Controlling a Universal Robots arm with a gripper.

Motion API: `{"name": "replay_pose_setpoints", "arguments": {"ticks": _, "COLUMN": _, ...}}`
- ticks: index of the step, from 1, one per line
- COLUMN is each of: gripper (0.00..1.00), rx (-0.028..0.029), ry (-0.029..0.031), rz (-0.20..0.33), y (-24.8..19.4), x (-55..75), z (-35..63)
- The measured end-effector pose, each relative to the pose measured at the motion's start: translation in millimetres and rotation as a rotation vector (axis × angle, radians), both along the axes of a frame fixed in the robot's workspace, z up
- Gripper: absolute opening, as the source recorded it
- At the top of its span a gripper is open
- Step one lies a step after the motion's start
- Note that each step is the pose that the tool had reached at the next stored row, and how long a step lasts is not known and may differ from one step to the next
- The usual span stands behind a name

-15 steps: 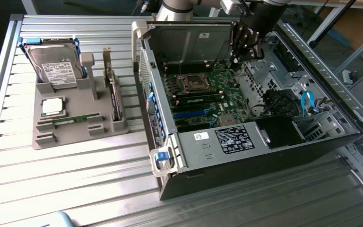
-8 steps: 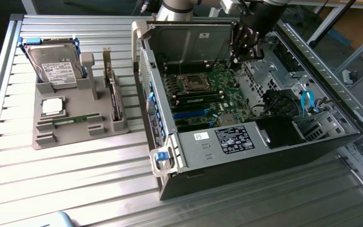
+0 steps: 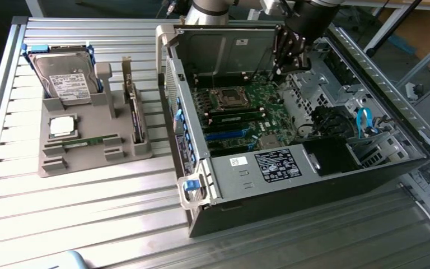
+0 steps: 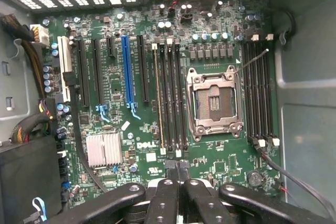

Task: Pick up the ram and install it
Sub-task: 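Press down the ram until it locks into place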

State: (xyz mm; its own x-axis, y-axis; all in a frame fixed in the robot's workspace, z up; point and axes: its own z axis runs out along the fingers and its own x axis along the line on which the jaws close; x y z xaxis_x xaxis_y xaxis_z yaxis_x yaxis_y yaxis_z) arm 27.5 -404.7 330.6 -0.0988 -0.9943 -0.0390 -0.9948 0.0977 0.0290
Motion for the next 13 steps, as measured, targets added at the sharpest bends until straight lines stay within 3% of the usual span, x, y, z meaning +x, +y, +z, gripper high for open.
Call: {"name": "replay_pose_setpoints", "arguments": {"ticks": 13, "gripper": 0.11, "rx": -0.0001, "ry": 0.0000, "rz": -0.074, "y": 0.1, "x": 0.0, "z": 0.0}}
